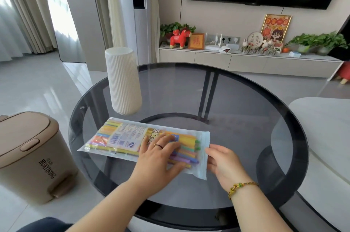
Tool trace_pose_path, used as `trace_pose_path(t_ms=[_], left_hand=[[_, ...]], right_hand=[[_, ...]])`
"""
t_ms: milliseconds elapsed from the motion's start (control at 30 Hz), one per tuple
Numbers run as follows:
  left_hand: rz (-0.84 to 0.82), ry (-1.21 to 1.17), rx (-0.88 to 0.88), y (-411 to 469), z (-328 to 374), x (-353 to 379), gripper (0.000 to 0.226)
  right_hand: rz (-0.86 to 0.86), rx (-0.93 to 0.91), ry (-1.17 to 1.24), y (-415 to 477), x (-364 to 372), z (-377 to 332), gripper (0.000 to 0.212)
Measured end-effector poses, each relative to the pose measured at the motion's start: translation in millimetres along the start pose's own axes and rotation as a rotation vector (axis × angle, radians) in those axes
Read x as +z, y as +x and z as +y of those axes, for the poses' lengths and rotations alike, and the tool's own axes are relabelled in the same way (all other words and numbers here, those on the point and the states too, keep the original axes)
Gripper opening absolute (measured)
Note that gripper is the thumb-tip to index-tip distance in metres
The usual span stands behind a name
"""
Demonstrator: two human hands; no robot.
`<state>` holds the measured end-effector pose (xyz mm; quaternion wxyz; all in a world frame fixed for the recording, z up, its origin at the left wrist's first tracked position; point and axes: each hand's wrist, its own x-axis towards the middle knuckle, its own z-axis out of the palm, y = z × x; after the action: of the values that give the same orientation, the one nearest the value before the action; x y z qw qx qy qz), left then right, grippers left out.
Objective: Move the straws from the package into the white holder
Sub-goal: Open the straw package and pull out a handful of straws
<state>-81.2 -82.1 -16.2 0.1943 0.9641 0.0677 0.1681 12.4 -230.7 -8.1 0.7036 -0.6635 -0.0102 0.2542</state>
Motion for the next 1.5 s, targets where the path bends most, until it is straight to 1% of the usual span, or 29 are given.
trace_pose_path(t_ms=[67, 133, 167, 233, 400, 533, 633, 700, 1000, 1133, 1200, 1267, 1367, 1500], left_hand=[[0.041, -0.04, -0.01, 1.3, 10.0, -1.7, 0.054], [0.133, -0.083, 0.012, 2.4, 17.3, -3.2, 0.058], [0.162, -0.089, 0.025, 2.8, 20.4, -3.9, 0.058], [0.155, -0.075, 0.049, 2.6, 26.6, -3.3, 0.056], [0.164, -0.092, 0.066, -0.9, 31.5, -1.0, 0.03], [0.19, -0.162, -0.016, -5.5, 26.5, -10.1, 0.021], [0.243, -0.163, -0.024, -9.4, 24.3, -17.3, 0.015], [0.249, -0.143, -0.016, -11.7, 23.7, -20.2, 0.009], [0.171, -0.194, -0.073, -16.1, 11.6, -25.5, 0.008], [0.202, -0.156, -0.048, -14.8, 7.7, -28.0, 0.009], [0.221, -0.122, -0.032, -14.7, 7.4, -29.5, 0.003], [0.223, -0.121, -0.039, -14.6, 6.1, -30.4, 0.004], [0.235, -0.149, -0.078, -13.8, 3.6, -31.3, 0.011], [0.274, -0.246, -0.148, -12.2, 1.6, -33.3, 0.009]], right_hand=[[-0.074, 0.023, 0.085, 2.3, 2.0, 1.2, 0.024], [-0.129, 0.041, 0.146, 1.8, 4.8, 2.1, 0.02], [-0.161, 0.053, 0.149, 0.7, 7.4, 1.6, 0.019], [-0.195, 0.078, 0.12, -1.7, 12.8, 2.3, 0.017], [-0.154, 0.057, 0.084, -7.4, 22.2, 1.2, 0.023], [-0.137, 0.048, 0.111, -13.1, 35.7, 1.5, 0.026], [-0.123, 0.03, 0.104, -15.5, 43.7, 3.0, 0.028], [-0.116, 0.02, 0.095, -17.0, 47.6, 4.5, 0.027], [-0.087, 0.019, 0.125, -17.7, 59.5, 8.7, 0.024], [-0.137, 0.02, 0.164, -17.0, 65.4, 10.9, 0.024], [-0.173, 0.01, 0.19, -16.9, 66.6, 12.4, 0.025], [-0.207, -0.009, 0.212, -16.5, 67.7, 13.1, 0.025], [-0.249, -0.045, 0.23, -16.3, 69.2, 13.3, 0.025], [-0.286, -0.093, 0.207, -17.0, 73.1, 15.1, 0.029]])
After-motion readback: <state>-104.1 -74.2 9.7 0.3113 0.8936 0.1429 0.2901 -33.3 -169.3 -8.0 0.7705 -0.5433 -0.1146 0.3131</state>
